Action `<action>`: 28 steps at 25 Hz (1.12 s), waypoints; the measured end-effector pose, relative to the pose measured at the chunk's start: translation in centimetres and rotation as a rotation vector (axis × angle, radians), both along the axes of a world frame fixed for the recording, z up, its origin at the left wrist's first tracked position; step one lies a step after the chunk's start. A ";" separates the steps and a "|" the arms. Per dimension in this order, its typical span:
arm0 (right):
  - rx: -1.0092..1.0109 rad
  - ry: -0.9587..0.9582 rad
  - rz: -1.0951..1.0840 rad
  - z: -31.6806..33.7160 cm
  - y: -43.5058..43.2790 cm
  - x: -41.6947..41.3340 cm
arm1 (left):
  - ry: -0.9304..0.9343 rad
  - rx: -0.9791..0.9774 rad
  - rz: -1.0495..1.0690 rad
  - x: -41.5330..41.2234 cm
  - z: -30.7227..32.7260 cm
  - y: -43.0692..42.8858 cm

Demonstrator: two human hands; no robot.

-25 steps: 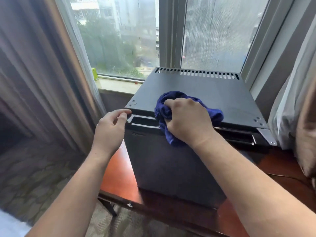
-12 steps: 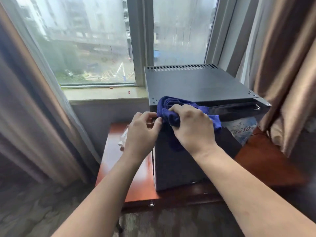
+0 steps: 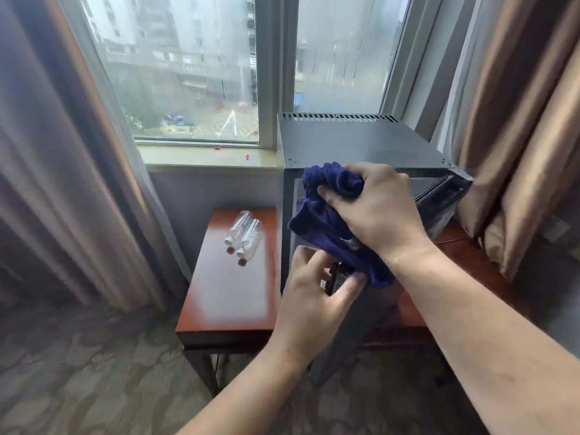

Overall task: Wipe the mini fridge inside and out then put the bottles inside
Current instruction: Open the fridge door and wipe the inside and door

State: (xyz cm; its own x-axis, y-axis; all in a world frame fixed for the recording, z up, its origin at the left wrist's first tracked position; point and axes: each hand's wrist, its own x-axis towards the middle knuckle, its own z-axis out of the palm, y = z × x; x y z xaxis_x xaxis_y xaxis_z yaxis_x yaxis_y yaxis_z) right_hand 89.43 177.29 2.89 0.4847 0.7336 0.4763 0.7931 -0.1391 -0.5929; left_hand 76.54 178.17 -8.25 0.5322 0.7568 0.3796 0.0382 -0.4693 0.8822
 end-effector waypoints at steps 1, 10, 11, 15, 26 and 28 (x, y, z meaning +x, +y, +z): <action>-0.005 0.033 0.005 -0.4 -0.4 -0.2 | -0.017 -0.007 -0.021 -0.1 -0.1 -1.2; -0.569 0.084 0.118 -0.2 0.5 -0.8 | -0.105 -0.921 -0.117 0.7 -0.2 0.9; -0.673 0.031 0.114 -1.1 1.9 -1.1 | -0.089 -0.986 -0.119 1.3 -0.4 2.2; -0.991 -0.052 0.048 -4.4 7.2 0.3 | 0.032 -1.122 -0.093 4.0 -2.7 7.1; -1.017 0.575 0.164 -4.9 9.0 11.7 | 0.026 -1.283 -0.618 11.7 -4.1 15.5; -1.056 0.385 0.184 -3.6 8.6 13.2 | 0.035 -1.271 -0.639 12.5 -5.5 15.8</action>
